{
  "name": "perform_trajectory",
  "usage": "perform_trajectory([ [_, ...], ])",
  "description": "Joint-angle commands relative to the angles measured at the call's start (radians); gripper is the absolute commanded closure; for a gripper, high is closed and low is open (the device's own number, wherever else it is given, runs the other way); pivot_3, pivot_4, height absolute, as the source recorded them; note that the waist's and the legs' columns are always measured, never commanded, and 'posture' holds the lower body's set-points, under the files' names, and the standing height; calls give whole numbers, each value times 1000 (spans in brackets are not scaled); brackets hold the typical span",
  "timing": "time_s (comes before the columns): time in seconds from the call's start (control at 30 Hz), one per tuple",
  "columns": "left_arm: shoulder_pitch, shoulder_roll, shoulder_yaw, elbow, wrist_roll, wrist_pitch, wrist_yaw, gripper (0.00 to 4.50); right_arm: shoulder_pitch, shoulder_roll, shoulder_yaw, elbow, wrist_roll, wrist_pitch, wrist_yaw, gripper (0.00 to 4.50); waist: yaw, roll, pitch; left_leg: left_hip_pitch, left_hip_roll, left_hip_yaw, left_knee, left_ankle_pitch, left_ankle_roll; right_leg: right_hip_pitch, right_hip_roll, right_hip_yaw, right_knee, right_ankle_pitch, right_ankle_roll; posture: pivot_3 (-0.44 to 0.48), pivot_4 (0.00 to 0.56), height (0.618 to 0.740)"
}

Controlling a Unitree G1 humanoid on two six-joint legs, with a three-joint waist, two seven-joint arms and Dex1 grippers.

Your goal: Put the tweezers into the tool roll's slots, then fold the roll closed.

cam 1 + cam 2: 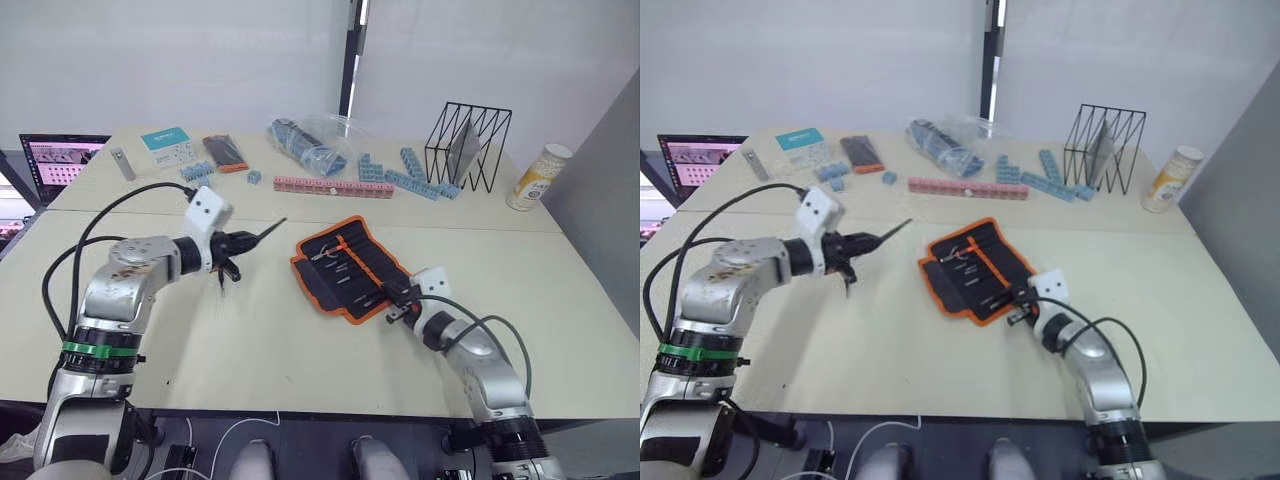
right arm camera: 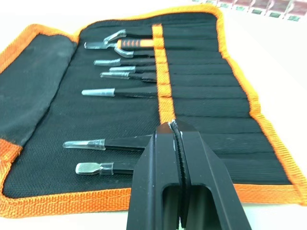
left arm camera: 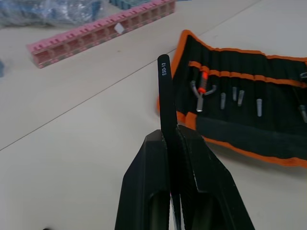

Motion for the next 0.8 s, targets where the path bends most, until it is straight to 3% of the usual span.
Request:
perform_trajectory([
  [0.03,-43,-17,-44,-62,-17,44,-24,4465,-11,-2,-22,-30,11,-18,-4,4500,0,0,0,0,0,0,0,0,0,0,0,0,0,0,0,0,150,740],
  [0.2,-82,-90,-93,-111,-47,175,1,4465,-20,-8,-17,-5,0,-18,-1,4500,0,0,0,-1,0,-1,1,0,0,0,0,0,0,0,1,0,150,740],
  [0.43,-127,-117,-205,-125,-44,331,16,4465,-24,-13,6,43,-28,-10,5,4500,-2,2,2,-1,-1,-3,1,0,0,0,1,0,1,1,3,0,150,740],
  [0.8,-187,-159,-281,-75,-25,391,39,4465,-17,-17,17,55,-45,8,5,4500,-3,3,2,0,-1,-4,2,0,0,1,2,0,1,1,3,0,150,740],
])
